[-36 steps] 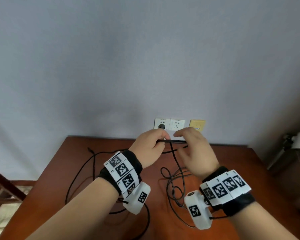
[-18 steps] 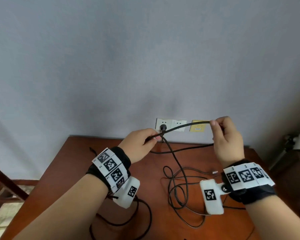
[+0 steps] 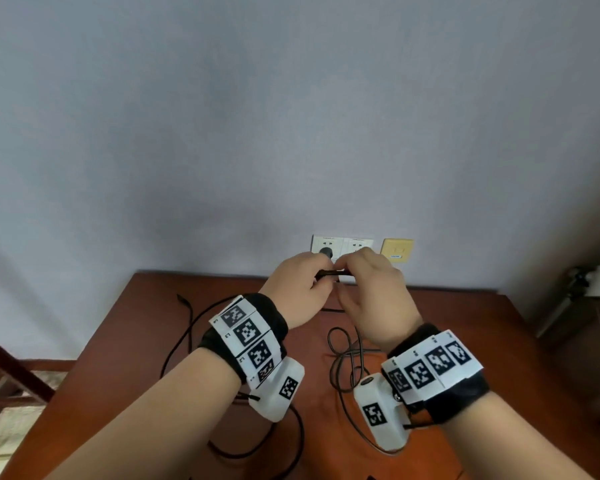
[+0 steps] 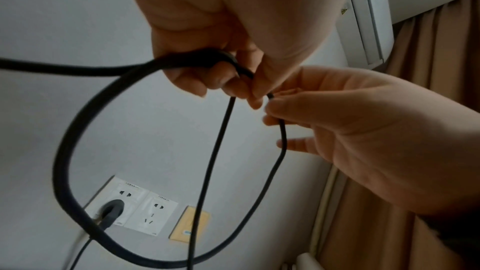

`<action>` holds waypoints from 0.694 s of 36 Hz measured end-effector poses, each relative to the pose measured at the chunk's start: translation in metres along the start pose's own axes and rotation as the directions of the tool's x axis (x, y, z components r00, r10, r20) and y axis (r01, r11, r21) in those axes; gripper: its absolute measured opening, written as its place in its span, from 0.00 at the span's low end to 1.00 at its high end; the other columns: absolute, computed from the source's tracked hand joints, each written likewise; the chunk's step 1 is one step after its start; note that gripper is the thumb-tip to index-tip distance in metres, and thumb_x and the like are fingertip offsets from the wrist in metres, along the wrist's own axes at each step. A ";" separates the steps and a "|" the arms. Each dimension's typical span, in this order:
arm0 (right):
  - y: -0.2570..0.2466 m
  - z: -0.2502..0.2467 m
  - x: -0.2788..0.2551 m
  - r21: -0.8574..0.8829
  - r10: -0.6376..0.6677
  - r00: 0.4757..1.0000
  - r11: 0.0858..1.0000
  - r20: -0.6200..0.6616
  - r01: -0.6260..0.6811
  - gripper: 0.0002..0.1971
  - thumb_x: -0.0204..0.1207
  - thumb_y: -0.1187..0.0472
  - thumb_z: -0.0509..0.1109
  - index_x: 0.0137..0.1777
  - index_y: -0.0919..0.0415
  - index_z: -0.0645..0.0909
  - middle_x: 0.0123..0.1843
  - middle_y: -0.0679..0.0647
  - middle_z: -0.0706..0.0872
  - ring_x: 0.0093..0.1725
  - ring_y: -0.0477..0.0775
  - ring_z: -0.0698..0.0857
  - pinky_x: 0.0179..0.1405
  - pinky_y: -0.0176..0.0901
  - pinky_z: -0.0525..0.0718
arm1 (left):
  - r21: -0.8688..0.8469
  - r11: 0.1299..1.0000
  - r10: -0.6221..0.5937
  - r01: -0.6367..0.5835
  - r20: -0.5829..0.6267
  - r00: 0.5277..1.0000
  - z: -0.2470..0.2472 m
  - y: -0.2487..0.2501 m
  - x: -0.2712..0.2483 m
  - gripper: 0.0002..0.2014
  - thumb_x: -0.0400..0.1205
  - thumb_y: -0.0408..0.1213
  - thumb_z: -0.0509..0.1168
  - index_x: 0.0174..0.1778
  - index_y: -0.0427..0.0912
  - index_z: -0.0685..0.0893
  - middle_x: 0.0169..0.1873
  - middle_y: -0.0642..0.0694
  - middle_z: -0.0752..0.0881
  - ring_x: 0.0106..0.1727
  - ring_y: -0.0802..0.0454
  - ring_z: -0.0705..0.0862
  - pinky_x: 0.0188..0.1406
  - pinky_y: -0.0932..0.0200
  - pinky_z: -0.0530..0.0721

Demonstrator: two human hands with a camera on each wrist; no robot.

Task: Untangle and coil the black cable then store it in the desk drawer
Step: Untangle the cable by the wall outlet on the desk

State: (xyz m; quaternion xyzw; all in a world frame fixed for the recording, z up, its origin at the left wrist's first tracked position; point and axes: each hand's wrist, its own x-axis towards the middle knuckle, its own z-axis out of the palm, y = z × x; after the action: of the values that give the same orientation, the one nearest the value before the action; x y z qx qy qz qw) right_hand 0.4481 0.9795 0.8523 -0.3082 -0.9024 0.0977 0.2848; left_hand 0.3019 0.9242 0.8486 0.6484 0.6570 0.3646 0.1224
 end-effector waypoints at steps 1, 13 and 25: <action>-0.002 0.002 0.001 -0.029 -0.014 1.000 0.999 -0.013 0.013 0.12 0.70 0.59 0.64 0.53 0.57 0.79 0.49 0.52 0.83 0.50 0.61 0.82 0.47 0.58 0.80 | -0.005 1.000 -0.007 0.007 0.009 1.000 0.001 0.002 0.000 0.05 0.80 0.31 0.60 0.47 0.39 0.81 0.43 0.44 0.82 0.45 0.48 0.80 0.45 0.55 0.77; -0.001 -0.005 0.006 0.342 0.193 0.979 0.926 -0.069 -0.158 0.12 0.81 0.59 0.64 0.38 0.56 0.67 0.24 0.45 0.72 0.25 0.43 0.72 0.25 0.35 0.68 | -0.086 0.996 -0.043 0.039 -0.043 0.998 0.000 -0.001 -0.003 0.03 0.81 0.36 0.61 0.43 0.43 0.78 0.39 0.49 0.82 0.41 0.51 0.80 0.40 0.59 0.76; 0.034 -0.023 0.018 0.561 0.492 0.863 0.748 -0.112 -0.354 0.08 0.84 0.61 0.59 0.45 0.58 0.76 0.38 0.52 0.79 0.40 0.53 0.80 0.40 0.42 0.75 | -0.085 0.985 -0.157 0.150 -0.080 0.984 -0.005 -0.033 -0.011 0.15 0.88 0.45 0.54 0.47 0.45 0.85 0.43 0.50 0.87 0.48 0.53 0.84 0.54 0.54 0.80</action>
State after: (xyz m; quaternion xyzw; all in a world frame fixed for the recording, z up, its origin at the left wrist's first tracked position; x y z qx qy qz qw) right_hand 0.4665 1.0178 0.8670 -0.4267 -0.7026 0.3612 0.4402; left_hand 0.2750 0.9153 0.8280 0.5741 0.6949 0.4074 0.1468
